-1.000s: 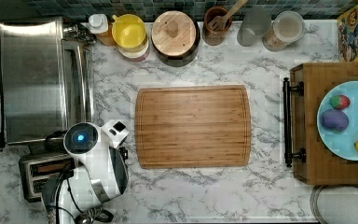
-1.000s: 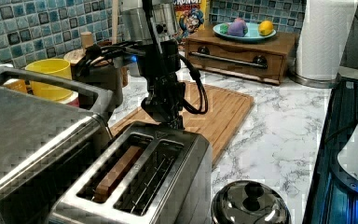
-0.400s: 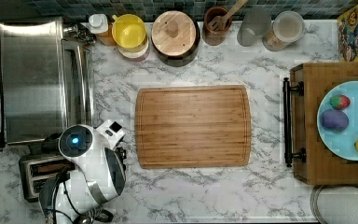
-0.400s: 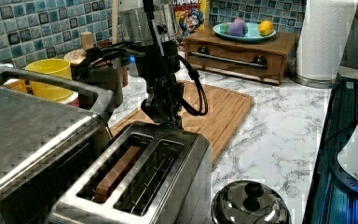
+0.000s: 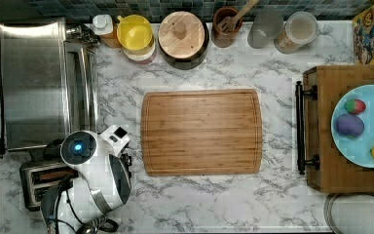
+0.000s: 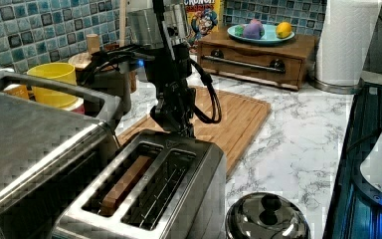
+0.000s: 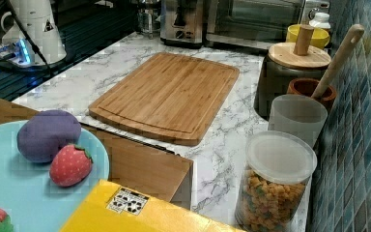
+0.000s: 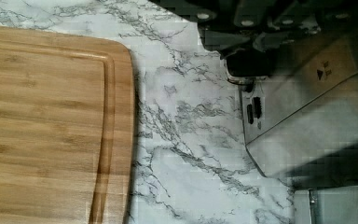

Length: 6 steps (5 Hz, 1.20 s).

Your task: Turn on the toaster.

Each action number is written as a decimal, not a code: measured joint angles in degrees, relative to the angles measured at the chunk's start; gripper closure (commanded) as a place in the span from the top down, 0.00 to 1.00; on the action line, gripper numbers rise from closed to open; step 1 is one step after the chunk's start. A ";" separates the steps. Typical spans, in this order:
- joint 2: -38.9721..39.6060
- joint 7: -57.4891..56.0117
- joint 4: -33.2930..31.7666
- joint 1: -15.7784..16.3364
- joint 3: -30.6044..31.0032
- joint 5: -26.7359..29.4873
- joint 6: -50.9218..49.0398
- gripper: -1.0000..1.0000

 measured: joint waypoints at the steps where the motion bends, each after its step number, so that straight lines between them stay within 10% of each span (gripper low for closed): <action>1: -0.07 0.00 0.00 0.39 -0.36 0.01 -0.06 0.00; 6: -0.17 0.01 -0.11 1.04 -0.72 -0.50 0.45 0.00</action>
